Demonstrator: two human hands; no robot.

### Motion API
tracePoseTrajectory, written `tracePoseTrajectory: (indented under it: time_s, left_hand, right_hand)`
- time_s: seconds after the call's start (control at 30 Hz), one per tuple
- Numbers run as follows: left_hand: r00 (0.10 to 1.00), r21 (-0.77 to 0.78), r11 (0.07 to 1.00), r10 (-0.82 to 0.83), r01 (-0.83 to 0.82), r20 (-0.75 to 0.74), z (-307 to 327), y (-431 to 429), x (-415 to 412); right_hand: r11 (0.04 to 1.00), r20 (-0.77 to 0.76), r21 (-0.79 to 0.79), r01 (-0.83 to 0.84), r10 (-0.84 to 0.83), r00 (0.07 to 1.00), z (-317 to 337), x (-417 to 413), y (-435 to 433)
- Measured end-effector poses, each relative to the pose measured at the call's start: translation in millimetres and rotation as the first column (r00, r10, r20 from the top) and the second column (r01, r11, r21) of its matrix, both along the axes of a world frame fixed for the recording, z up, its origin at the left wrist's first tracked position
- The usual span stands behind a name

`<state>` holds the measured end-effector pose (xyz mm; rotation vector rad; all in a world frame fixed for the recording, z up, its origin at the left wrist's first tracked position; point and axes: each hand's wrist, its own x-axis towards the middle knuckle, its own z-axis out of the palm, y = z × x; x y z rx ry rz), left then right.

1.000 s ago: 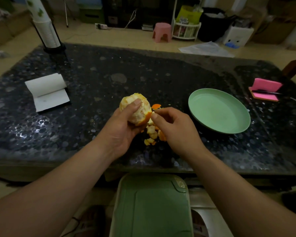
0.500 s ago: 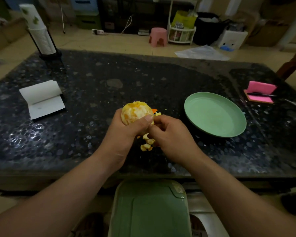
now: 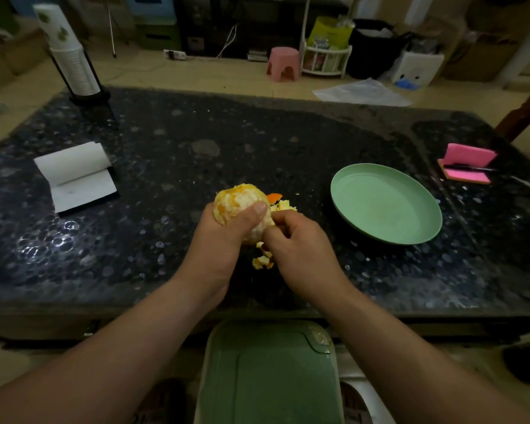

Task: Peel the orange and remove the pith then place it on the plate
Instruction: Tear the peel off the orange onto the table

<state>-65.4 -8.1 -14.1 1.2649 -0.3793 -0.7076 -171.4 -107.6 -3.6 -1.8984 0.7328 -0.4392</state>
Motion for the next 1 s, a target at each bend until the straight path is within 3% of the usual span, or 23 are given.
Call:
tracePoseTrajectory:
  time_s: [0.13,0.33,0.6,1.0]
  left_hand:
    - [1.0,0.015,1.0,-0.018,0.018,-0.003,-1,-1,-2]
    - [0.997,0.043,0.999,0.011,-0.014,0.07,-4,-1,-6]
    - [0.995,0.071,0.996,0.038,-0.045,0.091,-8,-4,-8]
    - [0.999,0.044,0.999,-0.029,0.027,0.038,-13,-11,-11]
  right_hand:
    - [0.996,-0.042,0.081,-0.04,0.043,0.998,3,3,0]
    - [0.995,-0.005,0.103,0.018,-0.017,1.0,0,4,2]
    - [0.869,0.004,0.492,0.052,-0.062,0.998,-3,5,1]
    - [0.88,0.022,0.462,0.108,-0.133,0.991,-1,0,-1]
